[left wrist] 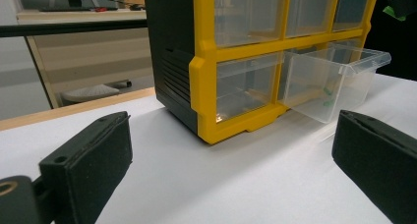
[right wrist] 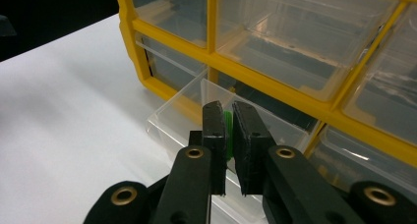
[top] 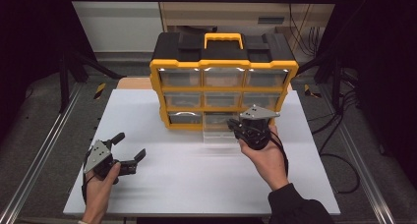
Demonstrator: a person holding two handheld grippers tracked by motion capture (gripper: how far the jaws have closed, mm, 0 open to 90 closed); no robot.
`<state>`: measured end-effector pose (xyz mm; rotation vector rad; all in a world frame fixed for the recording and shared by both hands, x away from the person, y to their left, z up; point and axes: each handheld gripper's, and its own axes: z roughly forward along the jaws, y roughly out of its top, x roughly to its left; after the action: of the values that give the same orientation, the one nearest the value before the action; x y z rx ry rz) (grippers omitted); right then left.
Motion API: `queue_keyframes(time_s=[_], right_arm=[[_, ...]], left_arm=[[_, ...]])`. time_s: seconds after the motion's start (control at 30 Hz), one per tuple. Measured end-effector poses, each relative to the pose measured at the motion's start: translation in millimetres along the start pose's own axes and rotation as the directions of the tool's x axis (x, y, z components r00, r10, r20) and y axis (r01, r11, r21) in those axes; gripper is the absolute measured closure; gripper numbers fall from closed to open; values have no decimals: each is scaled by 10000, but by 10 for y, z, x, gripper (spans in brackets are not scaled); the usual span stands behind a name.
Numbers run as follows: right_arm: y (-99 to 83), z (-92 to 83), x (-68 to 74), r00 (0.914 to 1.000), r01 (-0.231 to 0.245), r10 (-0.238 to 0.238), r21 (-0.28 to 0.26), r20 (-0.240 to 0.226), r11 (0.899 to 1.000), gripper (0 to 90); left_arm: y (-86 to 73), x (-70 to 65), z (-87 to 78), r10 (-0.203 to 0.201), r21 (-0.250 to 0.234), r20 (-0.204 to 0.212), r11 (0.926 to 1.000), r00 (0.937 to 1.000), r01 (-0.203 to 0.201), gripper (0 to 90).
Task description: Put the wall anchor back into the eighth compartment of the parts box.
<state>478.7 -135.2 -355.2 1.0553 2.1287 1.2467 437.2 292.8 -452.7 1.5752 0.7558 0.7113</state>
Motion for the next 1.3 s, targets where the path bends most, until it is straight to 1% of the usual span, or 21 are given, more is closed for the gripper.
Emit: queue_keyframes(time_s=[0.1, 0.13, 0.3, 0.37, 0.43, 0.47, 0.67, 0.77, 0.97, 1.0, 1.1, 1.23, 1.3], right_arm=[[38, 5, -11, 10000, -26, 26, 13, 53, 10000, 843], [51, 10, -22, 10000, 53, -53, -24, 36, 10000, 842], [95, 32, -44, 10000, -46, 46, 13, 62, 10000, 842], [104, 43, -59, 10000, 14, -14, -13, 32, 10000, 843], [115, 49, -57, 10000, -61, 61, 2, 50, 10000, 842], [122, 54, -61, 10000, -3, 3, -11, 41, 10000, 842], [169, 63, -42, 10000, -4, 4, -5, 28, 10000, 843], [182, 66, -45, 9999, 128, -128, -26, 8, 9999, 843], [191, 89, -23, 10000, 88, -88, 33, -4, 10000, 843], [193, 91, -26, 9999, 144, -144, 45, -17, 9999, 842], [203, 102, -24, 10000, 82, -82, 67, 19, 9999, 842], [227, 121, -27, 9997, 243, -243, 153, 17, 9996, 843], [242, 134, -18, 9997, 246, -247, 165, 52, 9996, 842]], left_arm=[[1, 1, -1, -1, -2, -2, 10000, 10000, 1, 11], [1, 1, -1, -2, -2, -3, 10000, 10000, 2, 11], [3, 2, -3, -6, -14, 2, 10000, 10000, 6, 11], [3, 3, -3, -8, -23, -1, 10000, 10000, 8, 11], [4, 4, -3, -9, -30, -3, 10000, 10000, 9, 11], [5, 4, -4, -14, -37, -3, 10000, 10000, 14, 11], [7, 8, -7, -21, -50, -14, 10000, 10000, 20, 11], [9, 12, -11, -9, -58, -30, 10000, 10000, 9, 11], [10, 13, -12, -12, -73, -34, 10000, 10000, 12, 11], [11, 12, -11, -7, -70, -33, 10000, 10000, 7, 11], [10, 14, -11, -11, -70, -34, 10000, 10000, 10, 11], [11, 15, -11, -7, -69, -34, 10000, 10000, 7, 11], [11, 15, -10, -7, -74, -33, 10000, 10000, 6, 11]])
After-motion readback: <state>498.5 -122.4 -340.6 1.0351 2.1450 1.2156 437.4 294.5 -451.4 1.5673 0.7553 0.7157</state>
